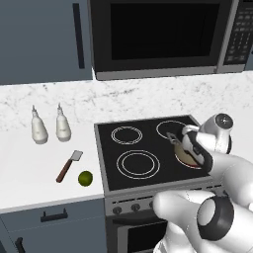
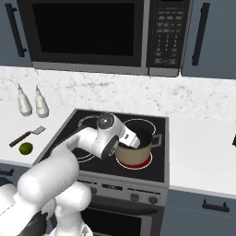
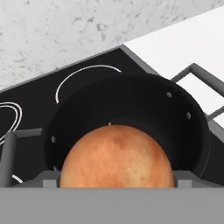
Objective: Put the lime and onion in the pot. Retrieve the spatula and lightly stir the vegetables in the pot.
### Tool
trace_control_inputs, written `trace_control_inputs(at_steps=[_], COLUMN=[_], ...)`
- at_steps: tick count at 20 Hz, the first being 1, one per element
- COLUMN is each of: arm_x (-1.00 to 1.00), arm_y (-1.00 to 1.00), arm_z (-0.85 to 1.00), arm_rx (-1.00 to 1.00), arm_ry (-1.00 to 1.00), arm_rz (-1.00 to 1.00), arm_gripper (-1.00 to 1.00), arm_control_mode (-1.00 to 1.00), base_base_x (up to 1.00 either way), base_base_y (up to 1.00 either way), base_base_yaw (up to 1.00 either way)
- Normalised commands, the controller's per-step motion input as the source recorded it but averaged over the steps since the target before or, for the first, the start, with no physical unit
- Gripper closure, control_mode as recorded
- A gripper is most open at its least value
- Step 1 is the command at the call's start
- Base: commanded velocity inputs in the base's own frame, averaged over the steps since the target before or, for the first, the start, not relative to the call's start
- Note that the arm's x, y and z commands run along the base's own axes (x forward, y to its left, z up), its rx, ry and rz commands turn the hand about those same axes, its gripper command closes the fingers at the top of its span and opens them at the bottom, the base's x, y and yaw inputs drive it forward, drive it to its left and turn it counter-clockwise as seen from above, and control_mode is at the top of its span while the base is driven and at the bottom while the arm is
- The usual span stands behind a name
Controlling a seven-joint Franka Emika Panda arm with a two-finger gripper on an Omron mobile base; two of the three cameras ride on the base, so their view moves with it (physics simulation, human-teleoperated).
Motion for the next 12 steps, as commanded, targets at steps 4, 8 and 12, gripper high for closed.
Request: trace_control_inputs(at_steps=[4,8,12], arm_x=[0.08,0.13,0.11], arm_y=[0.00,-0.01,-0.17], arm_z=[-0.07,-0.01,0.00], arm_rx=[0.00,0.00,0.00], arm_ry=[0.04,0.01,0.00], arm_rz=[0.00,0.00,0.00], arm_gripper=[-1.00,-1.00,-1.00], arm_control_mode=[-1.00,-1.00,-1.00], base_base_x=[0.00,0.00,0.00], base_base_y=[0.00,0.00,0.00], base_base_yaw=[0.00,0.00,0.00])
